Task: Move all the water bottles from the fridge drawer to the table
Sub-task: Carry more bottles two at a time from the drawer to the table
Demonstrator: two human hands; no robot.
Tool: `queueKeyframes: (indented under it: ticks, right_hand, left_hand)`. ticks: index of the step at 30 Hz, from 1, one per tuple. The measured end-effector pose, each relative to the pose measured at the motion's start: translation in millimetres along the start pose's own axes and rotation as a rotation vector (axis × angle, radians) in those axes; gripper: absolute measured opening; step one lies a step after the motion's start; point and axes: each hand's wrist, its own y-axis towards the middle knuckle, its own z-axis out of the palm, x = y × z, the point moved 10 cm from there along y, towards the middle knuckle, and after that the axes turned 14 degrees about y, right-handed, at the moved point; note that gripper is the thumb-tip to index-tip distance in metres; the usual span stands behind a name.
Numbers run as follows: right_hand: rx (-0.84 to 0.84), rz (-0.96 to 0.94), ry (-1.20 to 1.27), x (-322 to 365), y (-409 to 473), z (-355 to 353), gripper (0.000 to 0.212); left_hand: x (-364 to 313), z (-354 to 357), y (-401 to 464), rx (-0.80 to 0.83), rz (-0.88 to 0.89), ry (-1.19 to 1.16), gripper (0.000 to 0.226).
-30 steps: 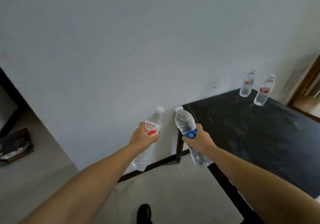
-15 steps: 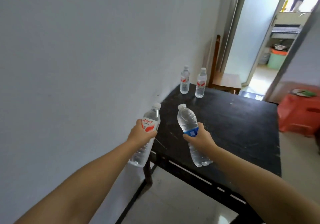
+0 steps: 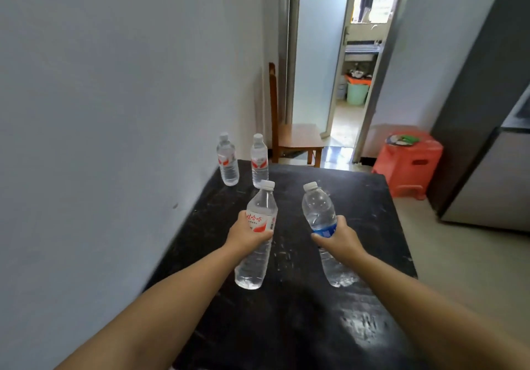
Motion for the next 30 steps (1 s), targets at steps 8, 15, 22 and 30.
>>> queueKeyframes:
  ticks: [8,15,22,30]
  right_hand:
    - [-0.123,0.093,0.099,1.2,128.2,-43.7,0.055]
    - [-0.328,0.196,0.301,-40.3,208.8,-67.3,0.060]
    - [-0.324,0.147,0.347,-51.5,262.8,-63.1,0.066]
    - [-0.335,0.063,0.343,-60.0,291.2,-65.2,0.069]
  left_hand:
    - [-60.9,25.2,122.8,0.012,0.034,-0.026,0.065]
    - [-71.2,60.7,211.1,0.052,-0.044,-0.055,0.065]
    - [-96.9,93.3,277.4,0.109,0.047,-0.133,0.068]
    - [-99.5,109.3,299.2,0.002,0.079,-0.214,0.066]
